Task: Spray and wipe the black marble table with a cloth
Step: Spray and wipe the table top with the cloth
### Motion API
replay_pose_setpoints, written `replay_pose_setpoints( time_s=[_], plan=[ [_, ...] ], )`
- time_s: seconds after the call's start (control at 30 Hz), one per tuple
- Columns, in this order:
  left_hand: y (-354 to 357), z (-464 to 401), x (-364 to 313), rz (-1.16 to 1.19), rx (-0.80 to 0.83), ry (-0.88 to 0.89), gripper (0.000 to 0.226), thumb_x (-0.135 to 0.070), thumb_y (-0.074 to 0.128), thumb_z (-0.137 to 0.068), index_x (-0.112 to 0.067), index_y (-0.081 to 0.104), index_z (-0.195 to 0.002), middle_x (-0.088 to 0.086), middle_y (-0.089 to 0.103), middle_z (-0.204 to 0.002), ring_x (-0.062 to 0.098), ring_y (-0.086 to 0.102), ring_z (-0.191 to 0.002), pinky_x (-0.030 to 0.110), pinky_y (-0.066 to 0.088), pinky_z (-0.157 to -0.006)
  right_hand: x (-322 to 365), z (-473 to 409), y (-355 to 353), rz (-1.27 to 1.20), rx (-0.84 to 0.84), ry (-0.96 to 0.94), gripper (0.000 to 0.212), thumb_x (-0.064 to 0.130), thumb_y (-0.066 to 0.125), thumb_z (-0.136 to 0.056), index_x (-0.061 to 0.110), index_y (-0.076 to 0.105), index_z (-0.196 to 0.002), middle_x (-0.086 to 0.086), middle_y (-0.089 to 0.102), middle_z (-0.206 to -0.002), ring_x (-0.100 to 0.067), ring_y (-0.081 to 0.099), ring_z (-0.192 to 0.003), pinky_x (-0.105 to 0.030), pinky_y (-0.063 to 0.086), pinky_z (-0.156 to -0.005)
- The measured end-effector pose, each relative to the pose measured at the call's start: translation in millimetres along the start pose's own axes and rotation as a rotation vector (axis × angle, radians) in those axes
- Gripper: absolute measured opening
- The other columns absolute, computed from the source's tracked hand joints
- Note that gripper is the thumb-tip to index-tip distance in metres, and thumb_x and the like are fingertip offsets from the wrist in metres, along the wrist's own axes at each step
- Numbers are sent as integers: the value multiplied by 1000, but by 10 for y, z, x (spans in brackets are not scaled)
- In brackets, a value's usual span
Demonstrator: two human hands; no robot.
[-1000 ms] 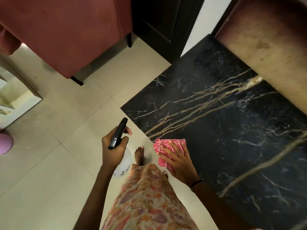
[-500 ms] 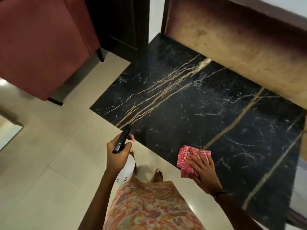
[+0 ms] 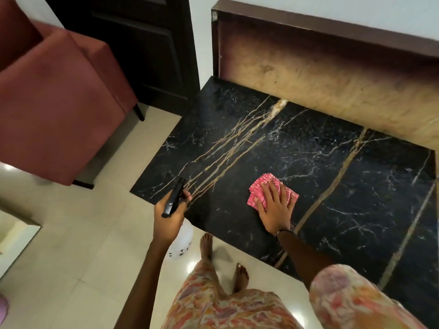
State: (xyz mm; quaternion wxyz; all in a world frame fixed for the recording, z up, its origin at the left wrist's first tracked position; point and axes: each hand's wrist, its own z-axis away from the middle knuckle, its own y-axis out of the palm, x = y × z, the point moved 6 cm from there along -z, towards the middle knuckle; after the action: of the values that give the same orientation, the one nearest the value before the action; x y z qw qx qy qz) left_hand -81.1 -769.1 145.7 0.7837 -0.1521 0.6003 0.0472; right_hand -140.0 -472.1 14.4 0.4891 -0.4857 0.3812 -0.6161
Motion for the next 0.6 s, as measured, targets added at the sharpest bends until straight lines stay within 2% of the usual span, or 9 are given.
replay_pose_setpoints(
  time_s=[0.07,0.1,0.13,0.17,0.23,0.37,0.43,0.5,0.6],
  plan=[
    [-125,-197,-21,-6,-11,24,24,4,52,-91,-14,66,-95,-2,66,-76,7,56,-54,48,48,-57,286,-241,0,-34,-13,20,70,60,21,-87,30,23,-150,1,17,-159,-32,7,-147,-63,1,-112],
    [-180,-279,-17,1,-16,27,26,5,52,-90,-16,67,-93,-8,66,-71,7,55,-54,31,48,-47,437,-353,3,-53,-12,19,68,60,23,-89,30,22,-150,1,15,-160,-32,5,-147,-62,-1,-112],
    [-246,-381,-10,10,-20,26,27,6,51,-90,-16,67,-93,-10,66,-67,7,54,-52,17,44,-48,626,-476,0,-76,-9,6,68,60,23,-89,30,21,-150,2,14,-160,-32,3,-147,-61,-4,-112],
    [-307,-477,-5,7,-22,28,27,6,51,-90,-15,67,-95,-11,66,-64,6,55,-52,12,42,-49,825,-601,2,-95,-4,-17,69,61,22,-89,30,21,-150,3,13,-160,-32,1,-147,-60,-8,-111],
    [-415,-659,2,-36,-19,48,26,7,51,-90,-13,67,-96,-13,65,-61,3,56,-51,12,42,-52,1270,-838,26,-128,19,-89,67,60,24,-91,30,20,-151,4,10,-160,-31,-3,-147,-56,-14,-109],
    [-599,-944,14,-89,-21,85,25,10,53,-87,-9,68,-93,-12,65,-63,3,57,-51,13,42,-54,2218,-1098,158,-119,89,-297,65,61,26,-92,30,22,-150,3,12,-160,-31,-2,-147,-62,-14,-109],
    [-668,-1036,1,-85,-24,96,20,5,56,-84,-10,68,-90,-8,63,-61,5,54,-48,14,40,-53,2611,-1021,251,-99,127,-462,61,55,41,-93,29,31,-147,1,20,-158,-33,4,-147,-69,-2,-111],
    [-713,-1112,6,-64,-18,87,17,-2,55,-82,-11,67,-89,-8,62,-59,7,53,-47,14,42,-50,2820,-795,352,-73,141,-655,59,51,52,-90,26,41,-142,-2,31,-154,-33,13,-145,-65,0,-113],
    [-757,-1227,50,-54,-4,82,21,8,54,-86,-8,67,-94,-8,68,-70,6,58,-53,12,44,-55,2671,-344,491,11,153,-884,58,51,50,-90,30,39,-143,0,35,-152,-27,19,-145,-58,-4,-114]
  ],
)
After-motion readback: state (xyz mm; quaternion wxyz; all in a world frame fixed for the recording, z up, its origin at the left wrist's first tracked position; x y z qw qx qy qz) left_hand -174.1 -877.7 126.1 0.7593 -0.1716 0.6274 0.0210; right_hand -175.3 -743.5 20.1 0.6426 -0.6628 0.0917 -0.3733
